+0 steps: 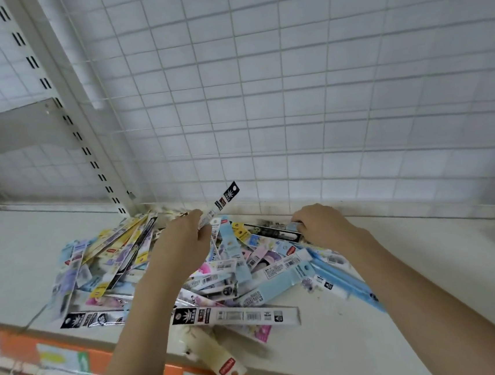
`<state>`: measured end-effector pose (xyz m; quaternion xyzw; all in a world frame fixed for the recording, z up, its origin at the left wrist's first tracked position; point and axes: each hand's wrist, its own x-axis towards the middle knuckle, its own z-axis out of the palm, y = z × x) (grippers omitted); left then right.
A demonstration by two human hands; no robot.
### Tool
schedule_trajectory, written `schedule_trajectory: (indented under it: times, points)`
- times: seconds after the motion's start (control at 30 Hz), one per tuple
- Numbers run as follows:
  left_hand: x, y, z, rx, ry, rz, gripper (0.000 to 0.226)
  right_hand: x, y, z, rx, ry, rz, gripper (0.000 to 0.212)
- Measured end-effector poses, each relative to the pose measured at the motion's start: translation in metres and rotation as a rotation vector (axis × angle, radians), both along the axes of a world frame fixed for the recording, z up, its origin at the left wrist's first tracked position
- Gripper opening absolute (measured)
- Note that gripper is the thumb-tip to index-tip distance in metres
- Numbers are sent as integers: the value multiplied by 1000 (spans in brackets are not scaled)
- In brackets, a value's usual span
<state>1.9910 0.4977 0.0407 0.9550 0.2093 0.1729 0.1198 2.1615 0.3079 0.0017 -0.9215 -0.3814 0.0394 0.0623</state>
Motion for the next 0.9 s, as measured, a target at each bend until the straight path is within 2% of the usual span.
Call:
schedule_trajectory:
  times: [0.23, 0.37, 0.43, 0.57, 0.73, 0.9]
  points:
    - [1, -34, -2, -48, -13, -42, 20, -20, -42, 6, 85, 120, -2, 20]
    - [6, -59, -6, -52, 16, -62, 20, -33, -72, 7, 174, 122, -69, 21]
    - [9, -69, -6, -65, 14, -80, 17, -36, -87, 7, 226, 72, -112, 23]
    - [19, -82, -5, -90, -13, -86, 28, -39, -116, 8, 303, -42, -137, 18]
    - [35, -93, -5, -83, 77, -38, 37, -50, -135, 6, 445, -190, -158, 20]
    - [38, -99, -12, -90, 154, -64, 37, -66, -144, 1, 376, -215, -242, 21]
